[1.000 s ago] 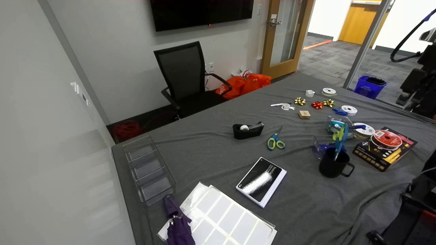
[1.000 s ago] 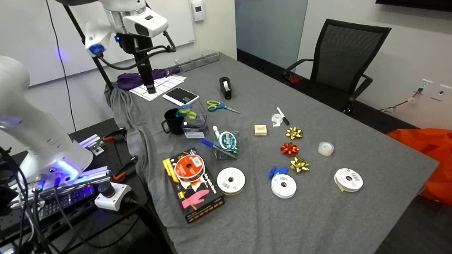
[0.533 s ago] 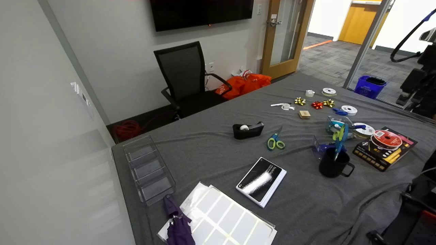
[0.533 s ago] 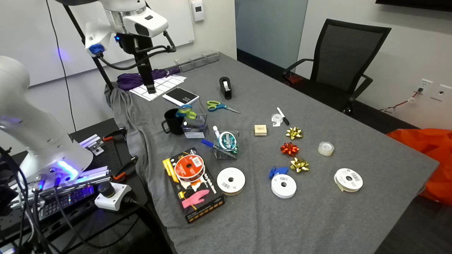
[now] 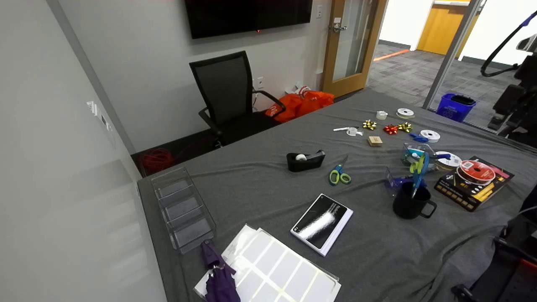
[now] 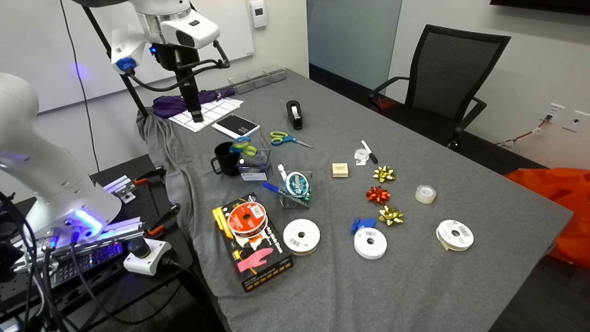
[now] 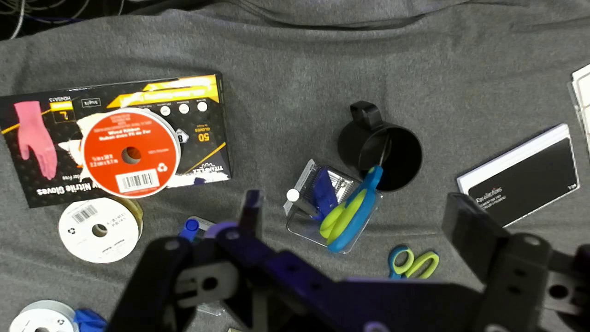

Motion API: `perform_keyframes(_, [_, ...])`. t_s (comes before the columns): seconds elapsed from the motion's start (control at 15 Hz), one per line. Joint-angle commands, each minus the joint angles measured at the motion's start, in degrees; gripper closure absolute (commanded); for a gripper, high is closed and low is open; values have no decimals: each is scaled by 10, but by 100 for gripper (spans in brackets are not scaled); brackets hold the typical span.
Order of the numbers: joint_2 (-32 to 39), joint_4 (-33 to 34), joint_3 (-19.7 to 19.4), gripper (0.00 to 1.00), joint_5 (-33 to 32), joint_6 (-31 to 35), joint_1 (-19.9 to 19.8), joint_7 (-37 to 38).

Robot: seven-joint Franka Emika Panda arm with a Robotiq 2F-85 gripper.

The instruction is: Pick up the clear case with more than one item in it and move it to the left

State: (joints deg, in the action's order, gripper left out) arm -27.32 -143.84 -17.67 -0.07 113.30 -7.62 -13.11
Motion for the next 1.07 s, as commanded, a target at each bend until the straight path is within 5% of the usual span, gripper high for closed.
perform_keyframes(0.0, [2,1,11,0,6,-1,-12,-5])
perform_keyframes(0.47, [9,2,13,0,2,9,-13,-2])
perform_keyframes(1.0, [115,50,23,0,-40,93,-24,37])
